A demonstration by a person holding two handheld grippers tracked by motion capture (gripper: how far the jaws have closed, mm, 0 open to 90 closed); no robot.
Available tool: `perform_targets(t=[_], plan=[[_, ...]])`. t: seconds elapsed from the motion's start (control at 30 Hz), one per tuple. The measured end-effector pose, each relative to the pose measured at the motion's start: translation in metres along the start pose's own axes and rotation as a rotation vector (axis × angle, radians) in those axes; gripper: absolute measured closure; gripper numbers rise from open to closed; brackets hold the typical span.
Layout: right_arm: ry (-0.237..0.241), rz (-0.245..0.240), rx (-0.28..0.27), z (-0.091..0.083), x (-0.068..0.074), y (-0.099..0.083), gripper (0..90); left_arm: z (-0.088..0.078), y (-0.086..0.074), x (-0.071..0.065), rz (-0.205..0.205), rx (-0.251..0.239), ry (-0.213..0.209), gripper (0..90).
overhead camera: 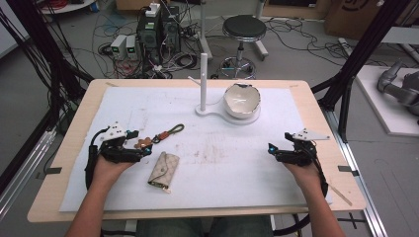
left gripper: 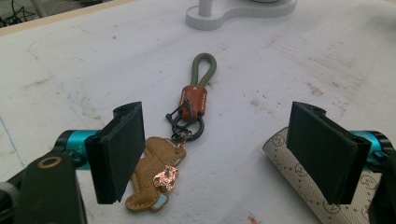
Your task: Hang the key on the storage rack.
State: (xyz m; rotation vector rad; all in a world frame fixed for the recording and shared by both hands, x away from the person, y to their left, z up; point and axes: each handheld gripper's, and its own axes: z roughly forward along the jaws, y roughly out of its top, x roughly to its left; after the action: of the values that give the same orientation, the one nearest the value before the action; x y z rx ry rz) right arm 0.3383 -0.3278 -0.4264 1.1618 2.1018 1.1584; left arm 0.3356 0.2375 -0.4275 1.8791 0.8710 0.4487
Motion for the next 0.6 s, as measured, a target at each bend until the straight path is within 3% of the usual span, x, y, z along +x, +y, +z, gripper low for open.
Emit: perform_targets(t=[0.6], plan=[[0.005, -0.008, 0.003, 0.0006, 0.0006, -0.0012, 18.1, -0.0012, -0.0021, 0.0023, -0.016, -0.008, 0.007, 19.7]])
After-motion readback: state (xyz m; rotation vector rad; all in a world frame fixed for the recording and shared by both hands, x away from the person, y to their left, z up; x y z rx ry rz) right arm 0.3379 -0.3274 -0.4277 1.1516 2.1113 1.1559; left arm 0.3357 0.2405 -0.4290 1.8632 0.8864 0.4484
